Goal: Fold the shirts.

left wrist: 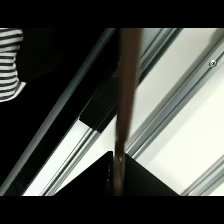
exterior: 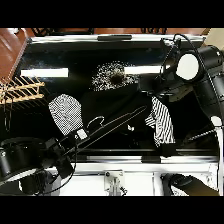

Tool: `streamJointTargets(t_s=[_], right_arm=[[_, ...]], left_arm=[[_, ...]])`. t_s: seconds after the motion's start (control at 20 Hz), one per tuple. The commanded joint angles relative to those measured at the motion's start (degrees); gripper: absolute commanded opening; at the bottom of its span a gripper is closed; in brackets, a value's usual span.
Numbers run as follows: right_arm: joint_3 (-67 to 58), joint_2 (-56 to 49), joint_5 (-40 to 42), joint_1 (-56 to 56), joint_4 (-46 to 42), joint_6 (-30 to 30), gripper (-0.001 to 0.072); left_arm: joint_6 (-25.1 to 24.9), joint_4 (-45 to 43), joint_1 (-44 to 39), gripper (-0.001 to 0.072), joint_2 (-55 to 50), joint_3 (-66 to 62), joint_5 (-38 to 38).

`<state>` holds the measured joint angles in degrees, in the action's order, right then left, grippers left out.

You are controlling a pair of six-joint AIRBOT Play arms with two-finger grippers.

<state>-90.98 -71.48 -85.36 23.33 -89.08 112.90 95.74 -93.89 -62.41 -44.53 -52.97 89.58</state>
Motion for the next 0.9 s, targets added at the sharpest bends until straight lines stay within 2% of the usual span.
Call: streamJointTargets(t_s=[0.0, 0.1, 0.2, 0.35, 0.65, 0.85], right_arm=[[-0.61, 0.04, -1.90, -0.02, 0.04, -0.11, 0.0077], [-0.61, 0.04, -1.75, -0.02, 0.22, -0.24, 0.0078], [-0.61, 0.07, -1.99, -0.02, 0.87, -0.72, 0.0077], [-0.61, 0.04, -3.30, -0.02, 2.86, -1.44, 0.0077], [-0.61, 0.04, -3.69, -0.02, 1.75, -2.19, 0.0077], [-0.61, 0.04, -4.02, -0.02, 2.14, -2.25, 0.0077]], left_arm=[[1.73, -4.72, 0.15, 0.0051, -0.66, 0.20, 0.24], [1.70, -5.70, 1.66, 0.0051, 0.26, 0.20, 3.28], [3.56, -5.68, 4.02, 0.0051, 1.38, 0.20, 3.43], [3.61, -5.64, 5.79, 0.0051, 3.85, 0.17, 3.74], [3.39, -5.62, 5.90, 0.0051, 10.34, 0.17, 10.49], [3.32, -5.60, 5.90, 0.0051, 11.13, 0.17, 12.50]])
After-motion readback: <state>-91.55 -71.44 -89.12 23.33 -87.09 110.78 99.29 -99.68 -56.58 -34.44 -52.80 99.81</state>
